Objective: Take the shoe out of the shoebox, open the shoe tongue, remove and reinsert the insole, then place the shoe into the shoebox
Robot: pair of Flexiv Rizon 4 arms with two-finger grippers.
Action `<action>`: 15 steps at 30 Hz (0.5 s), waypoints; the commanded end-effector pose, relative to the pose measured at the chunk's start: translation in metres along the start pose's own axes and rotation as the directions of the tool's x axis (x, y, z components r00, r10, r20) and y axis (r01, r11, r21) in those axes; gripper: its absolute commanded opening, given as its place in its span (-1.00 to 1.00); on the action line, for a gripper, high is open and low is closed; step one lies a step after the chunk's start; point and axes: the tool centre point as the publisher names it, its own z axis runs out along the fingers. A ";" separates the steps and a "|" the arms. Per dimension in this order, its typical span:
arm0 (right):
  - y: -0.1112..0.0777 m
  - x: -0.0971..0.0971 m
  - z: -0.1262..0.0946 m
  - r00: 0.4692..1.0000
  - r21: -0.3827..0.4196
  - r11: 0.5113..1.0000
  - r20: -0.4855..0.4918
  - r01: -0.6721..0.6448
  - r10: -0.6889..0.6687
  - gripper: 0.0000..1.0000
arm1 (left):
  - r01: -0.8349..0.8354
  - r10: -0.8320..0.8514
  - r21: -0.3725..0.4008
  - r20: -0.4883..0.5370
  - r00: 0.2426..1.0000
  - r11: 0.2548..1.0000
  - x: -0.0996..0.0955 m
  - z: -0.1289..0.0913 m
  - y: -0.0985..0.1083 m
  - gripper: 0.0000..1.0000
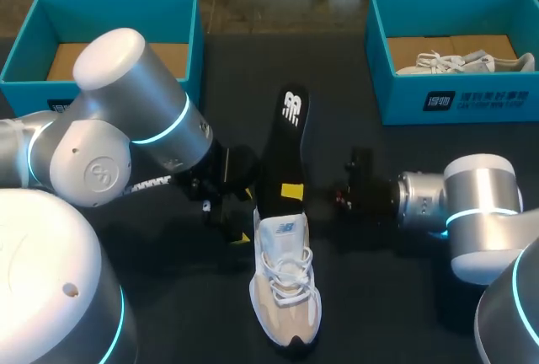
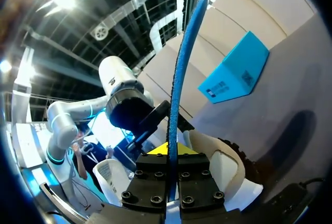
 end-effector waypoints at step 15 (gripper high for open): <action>-0.020 0.001 0.004 0.998 0.021 0.999 0.040 0.040 -0.041 -1.00 | 0.001 -0.001 0.010 -0.004 1.000 1.000 0.001 0.005 -0.001 1.00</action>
